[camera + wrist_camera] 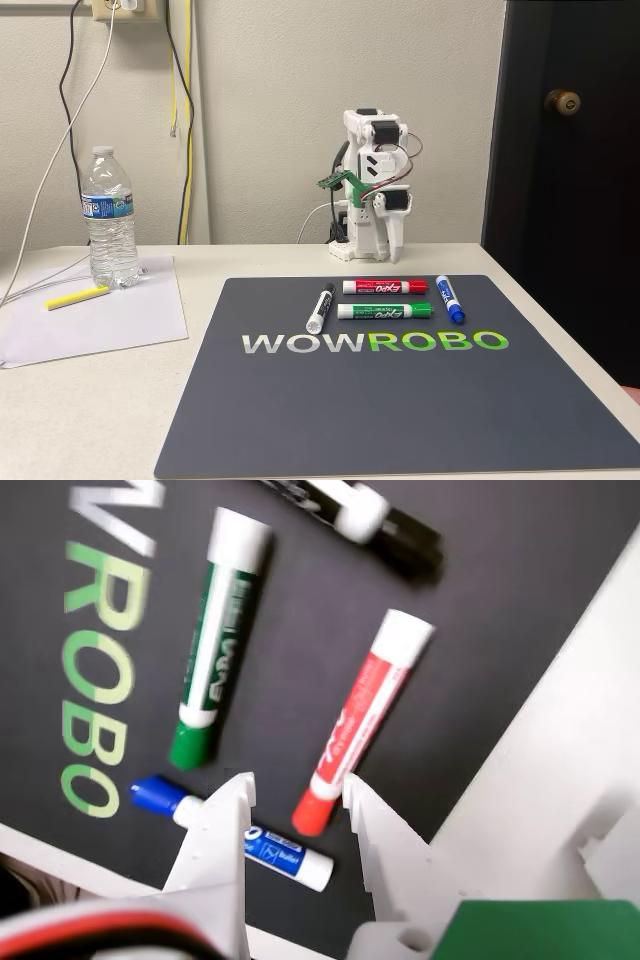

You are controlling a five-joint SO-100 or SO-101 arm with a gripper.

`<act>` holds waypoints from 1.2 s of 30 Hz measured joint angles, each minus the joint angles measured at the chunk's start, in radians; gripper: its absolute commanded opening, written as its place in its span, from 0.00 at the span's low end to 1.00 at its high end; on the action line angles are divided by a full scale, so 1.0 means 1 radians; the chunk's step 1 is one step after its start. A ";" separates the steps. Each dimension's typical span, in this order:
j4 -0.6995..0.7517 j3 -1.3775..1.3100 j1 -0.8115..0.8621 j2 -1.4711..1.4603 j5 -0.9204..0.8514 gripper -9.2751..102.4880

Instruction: Pick up the red marker.

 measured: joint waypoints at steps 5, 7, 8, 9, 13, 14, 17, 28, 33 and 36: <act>-0.023 0.008 0.002 -0.040 0.031 0.27; -0.035 0.012 0.003 -0.061 0.037 0.27; -0.044 0.012 0.005 -0.067 0.046 0.29; -0.049 0.012 0.006 -0.080 0.046 0.31; -0.069 0.014 0.020 -0.160 0.052 0.43; -0.074 0.014 0.023 -0.176 0.052 0.44; -0.086 0.018 0.035 -0.190 0.069 0.52; -0.098 0.052 0.060 -0.267 0.077 0.53; -0.098 0.055 0.069 -0.305 0.075 0.53; -0.106 0.072 0.071 -0.330 0.075 0.50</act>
